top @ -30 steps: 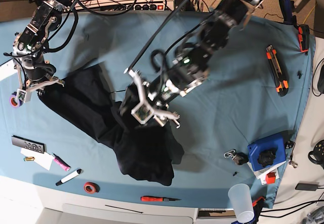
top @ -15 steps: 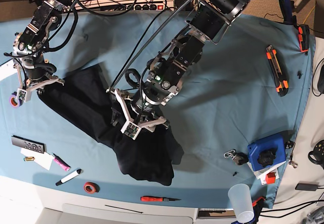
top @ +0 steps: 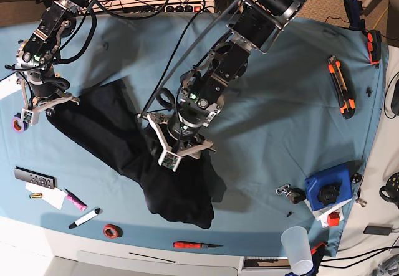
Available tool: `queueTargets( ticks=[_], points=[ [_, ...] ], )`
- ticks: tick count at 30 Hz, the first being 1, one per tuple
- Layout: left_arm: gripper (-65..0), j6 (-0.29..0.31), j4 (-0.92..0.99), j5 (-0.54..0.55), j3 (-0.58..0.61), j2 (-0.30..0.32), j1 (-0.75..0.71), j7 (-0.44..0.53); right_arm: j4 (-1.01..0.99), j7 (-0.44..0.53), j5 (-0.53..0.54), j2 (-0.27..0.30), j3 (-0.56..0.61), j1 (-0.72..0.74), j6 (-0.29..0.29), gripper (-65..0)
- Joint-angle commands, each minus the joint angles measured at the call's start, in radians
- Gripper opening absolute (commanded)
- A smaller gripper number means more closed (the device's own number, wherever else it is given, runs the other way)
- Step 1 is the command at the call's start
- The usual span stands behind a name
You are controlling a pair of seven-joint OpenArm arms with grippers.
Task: Layout the t-shirt on the table in an organized manner, then fold the t-shirt properly
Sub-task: 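Reach the left gripper to the shirt's bunched middle and grasp it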
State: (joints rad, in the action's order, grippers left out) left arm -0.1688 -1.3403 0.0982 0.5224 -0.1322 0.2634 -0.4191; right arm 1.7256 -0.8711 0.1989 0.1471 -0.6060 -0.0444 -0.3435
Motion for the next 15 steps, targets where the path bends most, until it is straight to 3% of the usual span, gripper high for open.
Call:
queueTargets(
  ticks=[1, 5, 12, 15],
  points=[
    [-30.0, 0.006, -0.006, 0.003, 0.001, -0.025, 0.023, 0.034, 0.015, 0.025, 0.003, 0.016, -0.003, 0.011, 0.0, -65.0],
    [-33.5, 0.01, 0.034, 0.039, 0.001, -0.025, 0.044, 0.055, 0.015, 0.023, 0.007, 0.012, -0.002, 0.011, 0.0, -65.0],
    [-65.0, 0.009, 0.137, 0.067, 0.001, -0.025, 0.147, 0.047, 0.015, 0.013, 0.021, 0.011, -0.002, 0.011, -0.001, -65.0],
    [-65.0, 0.009, 0.139, 0.024, -0.004, -0.025, 0.163, 0.0, 0.015, 0.019, 0.018, 0.011, -0.002, 0.011, -0.001, -65.0]
  ],
)
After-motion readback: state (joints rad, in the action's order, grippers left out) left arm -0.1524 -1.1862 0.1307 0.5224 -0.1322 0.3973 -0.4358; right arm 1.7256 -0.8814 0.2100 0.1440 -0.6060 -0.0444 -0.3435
